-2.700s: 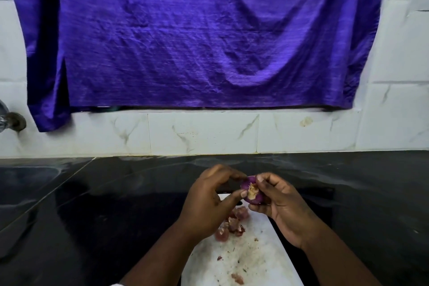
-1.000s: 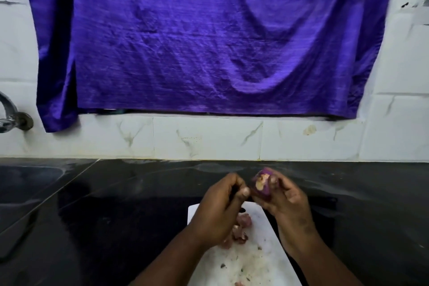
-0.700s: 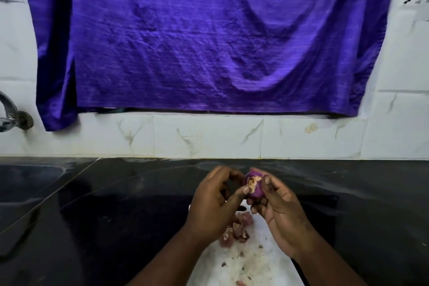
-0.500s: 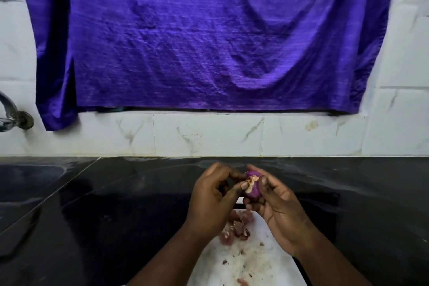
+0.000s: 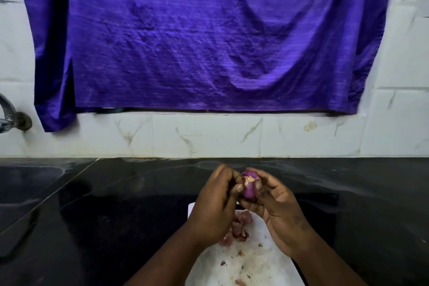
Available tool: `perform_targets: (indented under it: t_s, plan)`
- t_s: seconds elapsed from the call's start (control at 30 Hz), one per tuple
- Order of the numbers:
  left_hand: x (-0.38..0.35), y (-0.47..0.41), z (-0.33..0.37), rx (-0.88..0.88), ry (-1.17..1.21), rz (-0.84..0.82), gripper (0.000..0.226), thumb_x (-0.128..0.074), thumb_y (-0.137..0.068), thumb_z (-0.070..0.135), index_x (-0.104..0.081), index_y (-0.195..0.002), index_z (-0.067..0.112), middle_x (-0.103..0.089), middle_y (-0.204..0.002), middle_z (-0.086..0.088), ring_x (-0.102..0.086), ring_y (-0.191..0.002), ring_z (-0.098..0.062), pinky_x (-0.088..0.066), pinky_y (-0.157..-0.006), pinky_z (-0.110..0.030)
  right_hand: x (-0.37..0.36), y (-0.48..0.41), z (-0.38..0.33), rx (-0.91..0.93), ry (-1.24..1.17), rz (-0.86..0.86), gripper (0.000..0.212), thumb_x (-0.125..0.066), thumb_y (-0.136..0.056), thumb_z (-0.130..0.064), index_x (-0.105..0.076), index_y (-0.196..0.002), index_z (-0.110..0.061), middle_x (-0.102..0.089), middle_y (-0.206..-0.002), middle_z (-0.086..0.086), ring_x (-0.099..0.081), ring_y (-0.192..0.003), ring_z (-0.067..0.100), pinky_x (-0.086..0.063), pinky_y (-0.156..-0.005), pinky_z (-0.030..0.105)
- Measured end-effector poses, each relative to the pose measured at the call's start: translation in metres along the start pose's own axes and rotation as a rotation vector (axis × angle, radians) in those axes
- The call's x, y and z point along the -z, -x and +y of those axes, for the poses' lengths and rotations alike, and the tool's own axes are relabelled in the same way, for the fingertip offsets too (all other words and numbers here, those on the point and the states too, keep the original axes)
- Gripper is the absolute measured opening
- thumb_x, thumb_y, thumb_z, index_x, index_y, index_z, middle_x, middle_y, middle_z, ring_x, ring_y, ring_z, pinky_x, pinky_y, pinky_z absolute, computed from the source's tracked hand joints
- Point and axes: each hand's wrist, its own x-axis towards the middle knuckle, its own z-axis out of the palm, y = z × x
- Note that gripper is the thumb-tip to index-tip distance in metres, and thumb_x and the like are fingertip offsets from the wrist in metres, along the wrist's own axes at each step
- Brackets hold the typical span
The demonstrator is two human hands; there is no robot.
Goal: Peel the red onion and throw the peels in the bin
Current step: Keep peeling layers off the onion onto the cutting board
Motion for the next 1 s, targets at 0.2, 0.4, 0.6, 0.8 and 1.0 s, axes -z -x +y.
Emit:
perform_targets:
  t_s: [0.2, 0.4, 0.6, 0.8, 1.0]
  plan:
    - [-0.005, -0.001, -0.002, 0.039, 0.092, 0.098, 0.012, -0.055, -0.106, 0.032, -0.059, -0.096, 0.026, -0.061, -0.094, 0.008, -0.064, -0.087, -0.016, -0.059, -0.074, -0.040, 0.005, -0.004, 0.000, 0.071, -0.057, 0.049, 0.077, -0.095, -0.062, -0.031, -0.058, -0.125, -0.007, -0.074, -0.118, 0.018, -0.074, -0.106, 0.029, -0.062, -0.081, 0.033]
    - [-0.002, 0.000, -0.002, 0.158, 0.226, 0.003, 0.033, -0.073, -0.087, 0.054, -0.064, -0.117, 0.040, -0.068, -0.113, 0.013, -0.070, -0.100, -0.010, -0.063, -0.083, -0.035, 0.006, -0.003, -0.001, 0.016, -0.066, 0.076, 0.103, -0.105, -0.033, -0.037, -0.052, -0.117, -0.011, -0.077, -0.106, 0.012, -0.075, -0.095, 0.022, -0.063, -0.078, 0.030]
    - [-0.004, 0.002, -0.003, 0.138, 0.121, 0.006, 0.050, -0.095, -0.073, 0.031, -0.066, -0.114, 0.032, -0.068, -0.112, 0.014, -0.069, -0.103, -0.007, -0.059, -0.087, -0.025, 0.005, -0.002, 0.001, -0.017, 0.006, 0.085, 0.084, -0.101, -0.048, -0.040, -0.052, -0.110, -0.010, -0.075, -0.104, 0.015, -0.072, -0.094, 0.022, -0.060, -0.077, 0.034]
    - [-0.002, -0.001, -0.005, 0.219, 0.384, 0.027, 0.038, -0.066, -0.103, 0.010, -0.061, -0.137, 0.026, -0.073, -0.127, 0.007, -0.070, -0.119, -0.012, -0.060, -0.100, -0.034, 0.005, -0.003, -0.002, -0.009, -0.056, 0.085, 0.021, -0.065, -0.089, -0.022, -0.060, -0.101, -0.006, -0.077, -0.102, 0.018, -0.074, -0.094, 0.029, -0.059, -0.086, 0.039]
    - [-0.004, 0.000, -0.003, 0.286, 0.548, -0.066, 0.036, -0.057, -0.105, 0.023, -0.055, -0.141, 0.024, -0.071, -0.130, 0.009, -0.068, -0.122, -0.008, -0.059, -0.095, -0.027, 0.004, 0.000, -0.002, 0.063, 0.104, 0.113, 0.030, -0.074, -0.084, -0.014, -0.064, -0.109, -0.002, -0.078, -0.099, 0.018, -0.076, -0.088, 0.029, -0.061, -0.078, 0.038]
